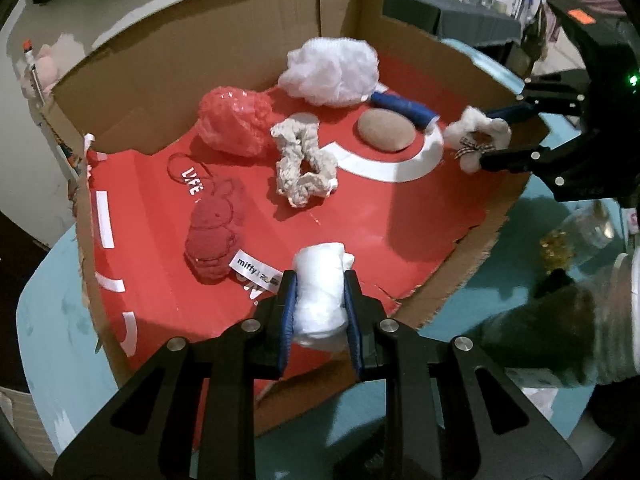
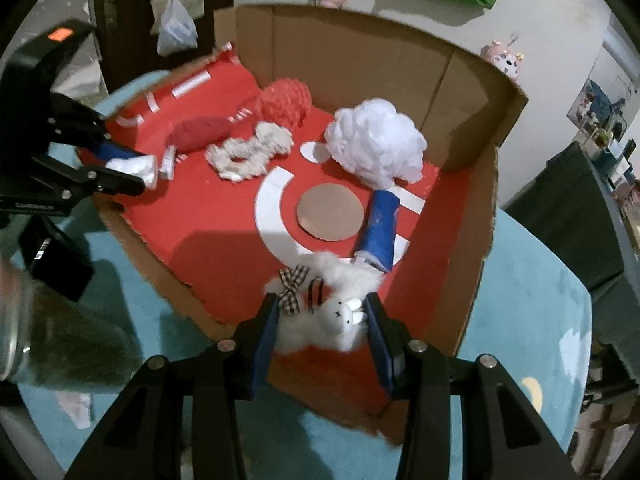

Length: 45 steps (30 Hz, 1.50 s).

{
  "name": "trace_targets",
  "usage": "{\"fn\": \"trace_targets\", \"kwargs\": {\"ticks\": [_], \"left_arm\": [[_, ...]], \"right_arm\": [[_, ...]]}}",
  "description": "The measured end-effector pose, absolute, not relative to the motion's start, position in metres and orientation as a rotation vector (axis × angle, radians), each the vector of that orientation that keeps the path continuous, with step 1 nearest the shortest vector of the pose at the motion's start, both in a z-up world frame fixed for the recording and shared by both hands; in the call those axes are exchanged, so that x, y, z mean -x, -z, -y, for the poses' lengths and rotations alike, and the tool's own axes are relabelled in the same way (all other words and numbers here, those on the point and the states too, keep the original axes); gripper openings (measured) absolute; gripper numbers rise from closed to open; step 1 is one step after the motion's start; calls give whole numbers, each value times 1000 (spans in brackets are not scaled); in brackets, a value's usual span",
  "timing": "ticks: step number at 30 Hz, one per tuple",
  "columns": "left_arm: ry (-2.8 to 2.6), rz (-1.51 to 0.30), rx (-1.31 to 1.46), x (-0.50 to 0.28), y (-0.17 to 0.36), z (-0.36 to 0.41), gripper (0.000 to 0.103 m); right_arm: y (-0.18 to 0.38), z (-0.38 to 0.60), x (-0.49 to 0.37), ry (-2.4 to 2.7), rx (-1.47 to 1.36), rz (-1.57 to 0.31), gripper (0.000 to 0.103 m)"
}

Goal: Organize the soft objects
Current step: 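Lower the cloth roll and bunny clip into the box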

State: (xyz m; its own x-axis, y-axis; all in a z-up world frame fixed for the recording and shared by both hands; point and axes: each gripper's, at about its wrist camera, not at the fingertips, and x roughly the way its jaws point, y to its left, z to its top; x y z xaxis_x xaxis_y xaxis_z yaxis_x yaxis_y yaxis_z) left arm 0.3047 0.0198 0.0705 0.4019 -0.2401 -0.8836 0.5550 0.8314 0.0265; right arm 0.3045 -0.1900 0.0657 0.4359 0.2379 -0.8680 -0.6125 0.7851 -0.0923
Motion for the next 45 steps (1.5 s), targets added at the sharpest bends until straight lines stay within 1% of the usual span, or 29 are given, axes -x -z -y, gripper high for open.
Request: {"fn": "trace_targets", "kwargs": {"ticks": [5, 11, 20, 34, 38, 42, 45], "left_arm": [[488, -1103, -368, -320, -58, -15, 21], [469, -1126, -394, -328, -50, -12, 21], [455, -1126, -411, -330, -48, -11, 21], [453, -1106, -436, -330, -46, -6, 21], [452, -1100, -441, -328, -46, -3, 22], [462, -1099, -442, -325, -49, 0, 22], [466, -1104, -429, -324, -51, 2, 22]], "right_arm": [[-59, 185, -315, -537, 458, -1032, 46], [-57, 181, -321, -520, 496, -1053, 46], [-48, 165, -313, -532, 590, -1067, 46], [-45, 159, -319, -500, 633, -1064, 48], [-46, 158, -320, -491, 639, -1057, 49], [-46, 157, -317, -481, 638, -1051, 55], [-49, 158, -317, -477, 632, -1046, 56]]}}
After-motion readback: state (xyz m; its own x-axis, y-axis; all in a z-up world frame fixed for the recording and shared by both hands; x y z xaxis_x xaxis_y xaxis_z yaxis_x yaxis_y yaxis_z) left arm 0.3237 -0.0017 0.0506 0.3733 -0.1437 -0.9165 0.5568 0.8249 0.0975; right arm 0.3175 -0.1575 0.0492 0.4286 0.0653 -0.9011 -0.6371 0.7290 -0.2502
